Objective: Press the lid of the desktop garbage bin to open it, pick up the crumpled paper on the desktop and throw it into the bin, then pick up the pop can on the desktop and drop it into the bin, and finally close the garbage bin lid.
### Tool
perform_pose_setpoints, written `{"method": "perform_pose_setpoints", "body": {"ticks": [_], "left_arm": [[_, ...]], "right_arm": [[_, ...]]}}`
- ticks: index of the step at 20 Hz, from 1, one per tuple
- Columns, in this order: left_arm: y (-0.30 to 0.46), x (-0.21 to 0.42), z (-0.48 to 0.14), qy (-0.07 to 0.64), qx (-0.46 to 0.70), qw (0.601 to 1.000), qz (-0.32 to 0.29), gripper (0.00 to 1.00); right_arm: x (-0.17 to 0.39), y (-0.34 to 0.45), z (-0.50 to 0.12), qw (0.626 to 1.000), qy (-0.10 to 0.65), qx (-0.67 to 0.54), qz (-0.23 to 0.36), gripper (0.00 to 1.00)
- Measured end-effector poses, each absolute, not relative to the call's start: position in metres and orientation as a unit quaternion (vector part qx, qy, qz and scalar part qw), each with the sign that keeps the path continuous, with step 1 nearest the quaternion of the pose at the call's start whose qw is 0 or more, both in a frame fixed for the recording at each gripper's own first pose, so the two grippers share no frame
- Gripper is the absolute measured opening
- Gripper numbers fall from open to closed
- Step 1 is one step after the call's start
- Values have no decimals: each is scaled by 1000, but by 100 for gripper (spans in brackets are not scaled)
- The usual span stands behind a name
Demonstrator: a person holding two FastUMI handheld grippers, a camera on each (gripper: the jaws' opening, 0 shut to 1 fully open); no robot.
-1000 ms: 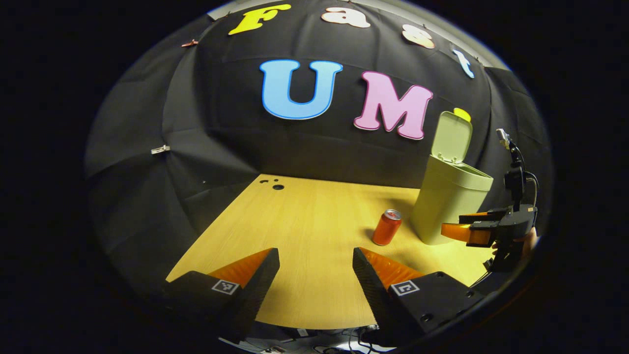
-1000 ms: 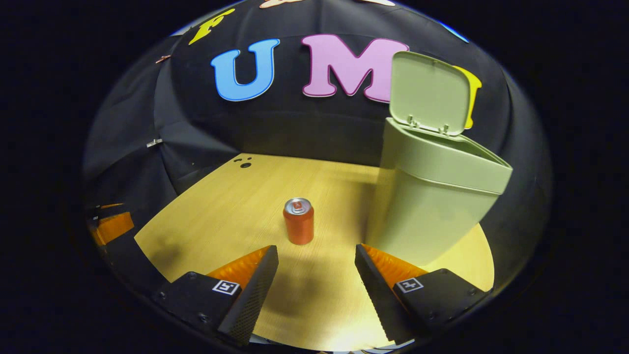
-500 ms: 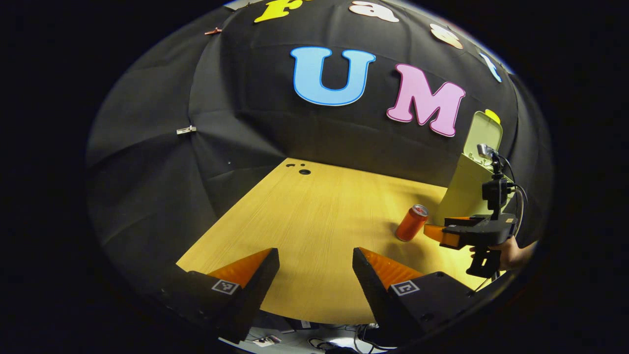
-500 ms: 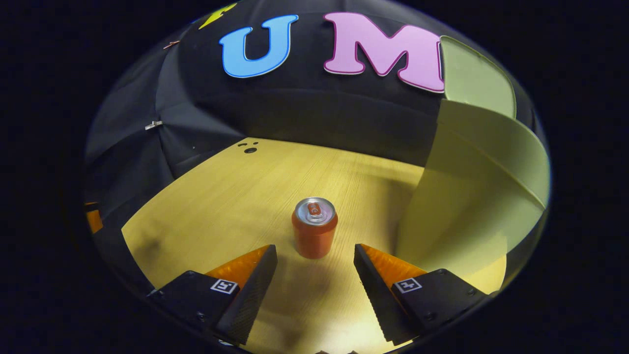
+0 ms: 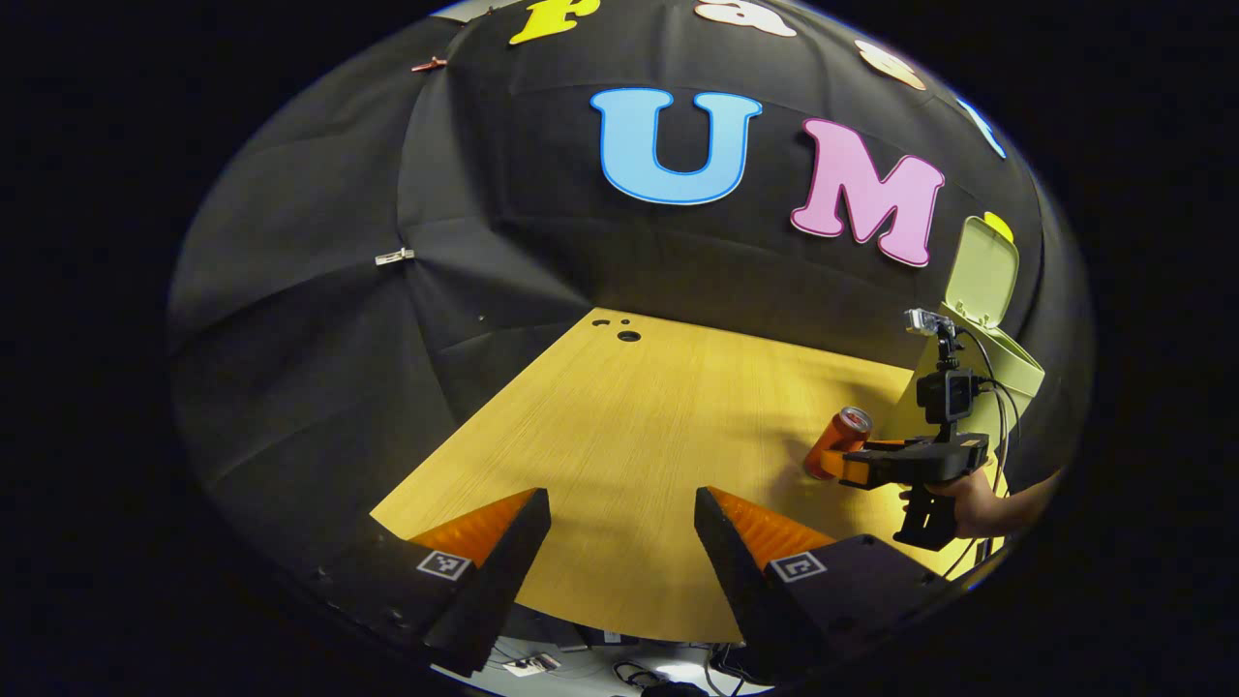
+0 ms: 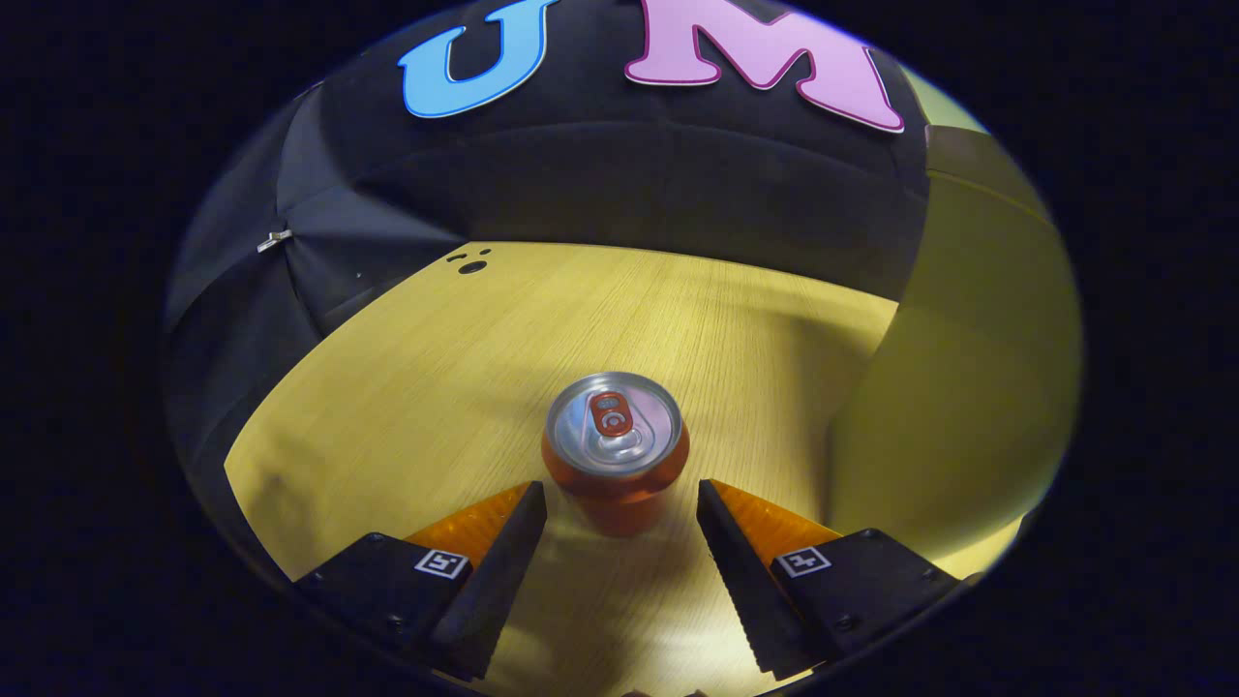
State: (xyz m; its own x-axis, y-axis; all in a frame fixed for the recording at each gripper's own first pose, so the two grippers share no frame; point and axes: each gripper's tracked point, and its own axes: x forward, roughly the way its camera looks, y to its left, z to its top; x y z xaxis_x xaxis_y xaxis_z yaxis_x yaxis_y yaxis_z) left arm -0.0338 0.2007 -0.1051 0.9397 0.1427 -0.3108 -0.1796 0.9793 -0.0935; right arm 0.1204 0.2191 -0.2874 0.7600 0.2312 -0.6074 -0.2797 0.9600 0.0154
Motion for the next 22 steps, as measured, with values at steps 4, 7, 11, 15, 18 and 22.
{"method": "perform_pose_setpoints", "body": {"ticks": [4,7,11,15,18,22], "left_arm": [[196,-39,-111,163,-68,979,98,96],[191,-39,-112,169,-74,977,106,96],[190,-39,-115,174,-83,975,115,96],[186,-36,-114,173,-86,974,115,96],[182,-34,-114,173,-82,975,110,96],[175,-29,-111,167,-78,978,94,96]], "right_arm": [[136,225,-293,936,322,-38,135,99],[145,226,-295,936,321,-40,137,99],[147,231,-296,934,326,-36,144,86],[143,235,-293,930,325,-54,166,83],[137,237,-284,929,314,-73,179,82],[130,236,-250,935,286,-84,193,82]]}}
